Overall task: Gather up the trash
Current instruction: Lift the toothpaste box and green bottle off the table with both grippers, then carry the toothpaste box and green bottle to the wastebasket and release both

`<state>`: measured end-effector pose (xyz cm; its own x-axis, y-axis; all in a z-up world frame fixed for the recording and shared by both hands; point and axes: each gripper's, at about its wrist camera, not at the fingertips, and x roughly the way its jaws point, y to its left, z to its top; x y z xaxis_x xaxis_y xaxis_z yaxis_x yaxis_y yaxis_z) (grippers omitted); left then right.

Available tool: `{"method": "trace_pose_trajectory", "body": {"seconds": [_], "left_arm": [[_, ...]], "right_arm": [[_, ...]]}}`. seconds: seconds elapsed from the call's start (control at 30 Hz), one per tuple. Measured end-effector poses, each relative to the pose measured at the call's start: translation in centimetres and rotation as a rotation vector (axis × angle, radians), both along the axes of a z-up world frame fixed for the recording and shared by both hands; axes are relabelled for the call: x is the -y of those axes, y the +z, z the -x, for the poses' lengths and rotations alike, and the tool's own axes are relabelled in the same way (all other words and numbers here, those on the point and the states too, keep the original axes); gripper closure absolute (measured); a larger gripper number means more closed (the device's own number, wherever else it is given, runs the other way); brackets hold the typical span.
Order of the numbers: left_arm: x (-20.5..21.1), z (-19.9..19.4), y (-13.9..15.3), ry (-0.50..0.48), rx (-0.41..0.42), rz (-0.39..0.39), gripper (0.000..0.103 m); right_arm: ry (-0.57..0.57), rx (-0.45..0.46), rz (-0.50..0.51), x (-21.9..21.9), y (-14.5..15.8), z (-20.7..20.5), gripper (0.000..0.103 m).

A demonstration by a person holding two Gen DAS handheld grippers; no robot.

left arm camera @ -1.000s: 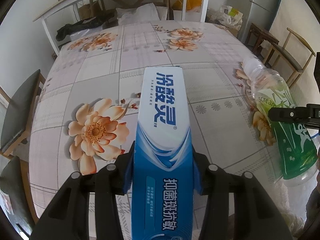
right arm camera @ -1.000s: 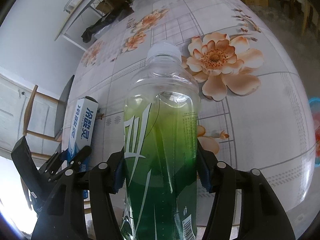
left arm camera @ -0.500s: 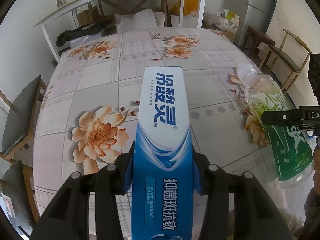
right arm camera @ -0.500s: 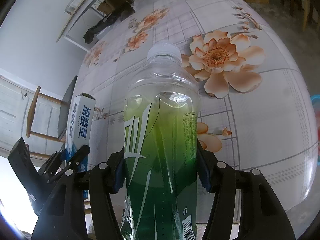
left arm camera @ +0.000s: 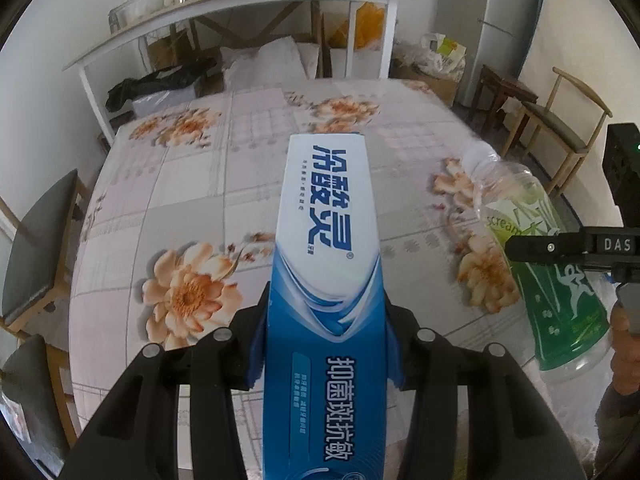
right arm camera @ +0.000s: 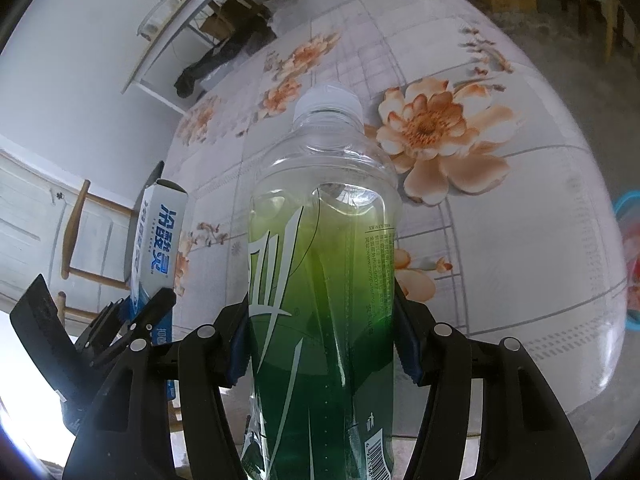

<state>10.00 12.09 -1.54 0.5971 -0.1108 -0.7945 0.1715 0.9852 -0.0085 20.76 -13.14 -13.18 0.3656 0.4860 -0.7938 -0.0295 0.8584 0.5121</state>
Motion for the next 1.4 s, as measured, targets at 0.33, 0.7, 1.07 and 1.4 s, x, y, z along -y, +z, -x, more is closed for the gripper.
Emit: {"method": "trace_pose_trajectory", "body": {"seconds": [0.33, 0.7, 1.07, 1.4], "left_arm": [[6.9, -1.0, 4.4, -0.186, 0.079, 0.082, 0.058], [23.5, -2.4, 6.3, -0.560, -0.032, 0.268, 0.058], [41.0, -2.4, -1.7, -0.699, -0.321, 0.284, 0.058], [53.1, -6.5, -12.0, -0.699, -0.474, 0.206, 0.058]], "right_arm": [[-0.189, 0.124, -0.061, 9.0, 3.9, 4.4, 0.048], [-0.716, 0.145, 0.059, 27.6, 4.0, 18.4, 0.048], [-0.880, -0.034, -0.073, 35.1, -5.6, 23.1, 0.048], [-0.911, -0.166, -0.174, 41.7, -12.9, 17.9, 0.048]]}}
